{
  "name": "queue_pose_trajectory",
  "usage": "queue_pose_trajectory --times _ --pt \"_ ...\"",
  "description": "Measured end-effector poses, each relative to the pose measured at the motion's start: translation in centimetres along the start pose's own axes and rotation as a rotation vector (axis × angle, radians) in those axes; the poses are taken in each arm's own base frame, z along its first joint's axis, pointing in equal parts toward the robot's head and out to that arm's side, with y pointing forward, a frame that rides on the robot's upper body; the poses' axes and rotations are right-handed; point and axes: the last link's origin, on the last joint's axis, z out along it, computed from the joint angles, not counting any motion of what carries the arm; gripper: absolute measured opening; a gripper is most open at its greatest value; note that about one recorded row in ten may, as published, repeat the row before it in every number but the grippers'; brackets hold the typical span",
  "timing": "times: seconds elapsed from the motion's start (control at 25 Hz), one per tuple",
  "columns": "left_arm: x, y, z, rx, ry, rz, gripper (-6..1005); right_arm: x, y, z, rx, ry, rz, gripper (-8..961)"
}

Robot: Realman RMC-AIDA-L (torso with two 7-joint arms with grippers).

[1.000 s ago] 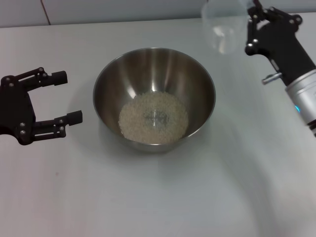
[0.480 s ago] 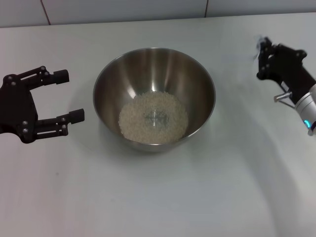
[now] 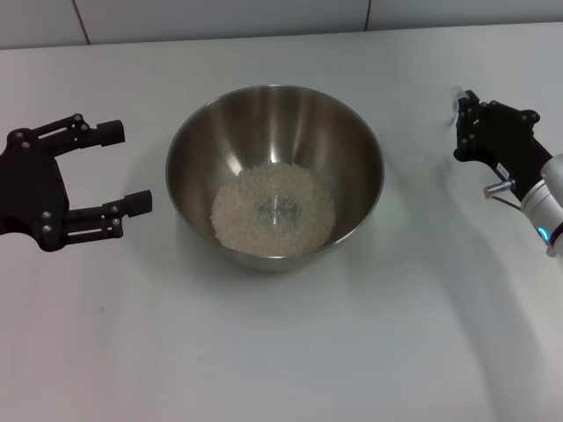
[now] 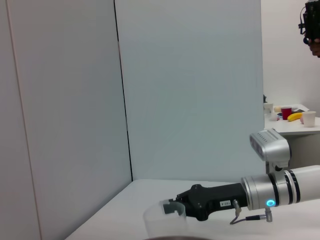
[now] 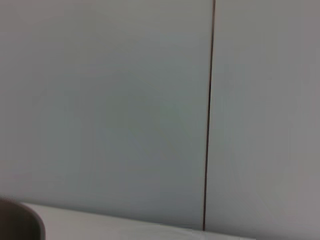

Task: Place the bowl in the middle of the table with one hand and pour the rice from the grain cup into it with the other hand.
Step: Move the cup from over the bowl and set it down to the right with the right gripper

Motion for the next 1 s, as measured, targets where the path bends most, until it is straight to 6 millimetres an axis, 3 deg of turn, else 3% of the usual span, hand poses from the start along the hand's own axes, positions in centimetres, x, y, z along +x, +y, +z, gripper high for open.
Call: queue_pose_trajectory --times 1.0 --pt "0.05 -0.41 0.19 0.006 -0.009 0.013 829 0.73 0.20 0.25 0.002 0.058 -0.015 10"
